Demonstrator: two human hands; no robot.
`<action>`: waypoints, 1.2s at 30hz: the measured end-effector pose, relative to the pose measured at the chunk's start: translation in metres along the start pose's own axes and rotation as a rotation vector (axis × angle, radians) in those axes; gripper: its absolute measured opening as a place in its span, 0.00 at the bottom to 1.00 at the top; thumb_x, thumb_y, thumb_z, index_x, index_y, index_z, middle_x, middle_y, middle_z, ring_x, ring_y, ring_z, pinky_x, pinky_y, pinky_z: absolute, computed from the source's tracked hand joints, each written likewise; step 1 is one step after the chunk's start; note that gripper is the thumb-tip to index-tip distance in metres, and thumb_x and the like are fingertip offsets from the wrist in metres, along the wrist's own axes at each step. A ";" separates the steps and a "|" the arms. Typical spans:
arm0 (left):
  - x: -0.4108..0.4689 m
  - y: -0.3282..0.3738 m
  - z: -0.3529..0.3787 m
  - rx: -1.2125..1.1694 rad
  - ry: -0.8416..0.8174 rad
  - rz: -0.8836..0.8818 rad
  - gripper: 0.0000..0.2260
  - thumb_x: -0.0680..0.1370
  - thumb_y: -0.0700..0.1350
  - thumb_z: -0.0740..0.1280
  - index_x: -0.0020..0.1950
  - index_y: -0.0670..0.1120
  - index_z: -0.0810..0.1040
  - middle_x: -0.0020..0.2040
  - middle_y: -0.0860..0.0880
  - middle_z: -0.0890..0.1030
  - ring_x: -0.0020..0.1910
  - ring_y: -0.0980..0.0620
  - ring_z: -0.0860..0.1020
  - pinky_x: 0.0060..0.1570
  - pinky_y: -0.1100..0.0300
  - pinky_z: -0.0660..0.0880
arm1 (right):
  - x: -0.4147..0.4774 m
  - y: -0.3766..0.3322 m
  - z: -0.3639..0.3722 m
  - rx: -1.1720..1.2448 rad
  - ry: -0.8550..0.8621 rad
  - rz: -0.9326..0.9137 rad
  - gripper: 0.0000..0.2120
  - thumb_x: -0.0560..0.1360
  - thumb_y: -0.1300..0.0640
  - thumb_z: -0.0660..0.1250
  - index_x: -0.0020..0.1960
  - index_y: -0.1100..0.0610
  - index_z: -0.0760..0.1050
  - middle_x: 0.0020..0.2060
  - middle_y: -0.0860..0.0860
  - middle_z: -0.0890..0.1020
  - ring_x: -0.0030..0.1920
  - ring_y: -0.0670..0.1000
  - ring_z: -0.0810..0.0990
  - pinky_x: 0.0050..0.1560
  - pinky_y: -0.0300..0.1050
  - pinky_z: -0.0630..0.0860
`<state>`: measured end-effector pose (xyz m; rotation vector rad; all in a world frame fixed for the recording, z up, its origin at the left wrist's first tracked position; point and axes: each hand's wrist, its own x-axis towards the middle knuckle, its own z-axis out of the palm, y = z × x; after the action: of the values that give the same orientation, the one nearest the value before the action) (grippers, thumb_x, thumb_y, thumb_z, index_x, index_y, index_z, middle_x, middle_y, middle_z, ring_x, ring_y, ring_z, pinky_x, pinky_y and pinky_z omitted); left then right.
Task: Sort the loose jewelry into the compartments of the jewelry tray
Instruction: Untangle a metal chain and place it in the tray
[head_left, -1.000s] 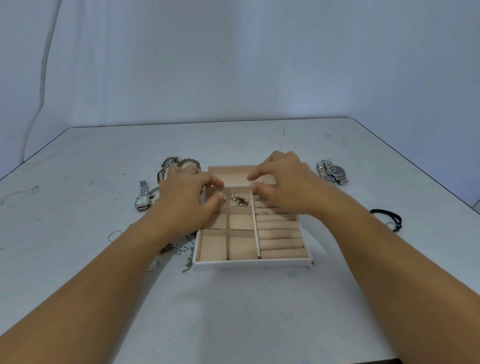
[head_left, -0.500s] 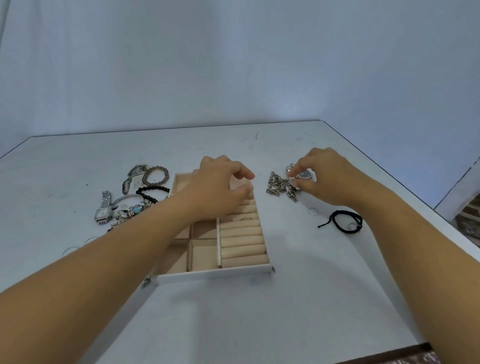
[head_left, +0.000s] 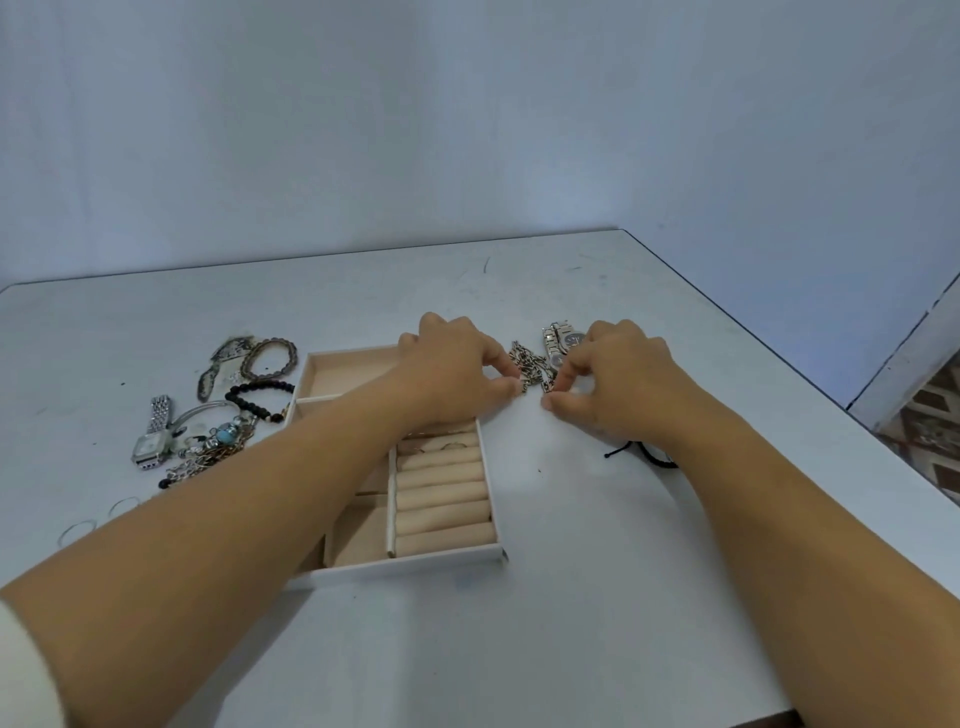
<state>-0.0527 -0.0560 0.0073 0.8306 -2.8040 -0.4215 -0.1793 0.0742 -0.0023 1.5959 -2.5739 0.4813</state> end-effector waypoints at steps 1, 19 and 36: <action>0.000 0.001 0.000 0.026 0.001 -0.010 0.10 0.72 0.63 0.66 0.48 0.61 0.81 0.53 0.53 0.74 0.61 0.47 0.64 0.56 0.51 0.62 | 0.000 -0.002 0.000 -0.007 -0.012 -0.002 0.08 0.70 0.41 0.68 0.42 0.44 0.78 0.44 0.45 0.71 0.52 0.49 0.68 0.54 0.49 0.65; -0.011 -0.002 -0.006 -0.080 0.128 0.004 0.04 0.79 0.54 0.61 0.46 0.56 0.72 0.44 0.59 0.73 0.58 0.50 0.66 0.52 0.54 0.58 | -0.006 -0.003 0.007 0.060 -0.061 -0.026 0.02 0.73 0.53 0.63 0.42 0.50 0.73 0.46 0.47 0.70 0.51 0.51 0.67 0.51 0.45 0.60; -0.022 -0.008 -0.017 -0.333 0.235 0.212 0.05 0.79 0.50 0.64 0.43 0.59 0.72 0.44 0.63 0.77 0.55 0.56 0.72 0.61 0.50 0.63 | 0.006 -0.023 0.020 0.247 0.056 -0.028 0.11 0.71 0.39 0.67 0.52 0.38 0.76 0.62 0.44 0.67 0.64 0.50 0.60 0.56 0.45 0.53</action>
<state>-0.0260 -0.0539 0.0185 0.4716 -2.4758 -0.6814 -0.1595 0.0533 -0.0145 1.6593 -2.5290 0.8583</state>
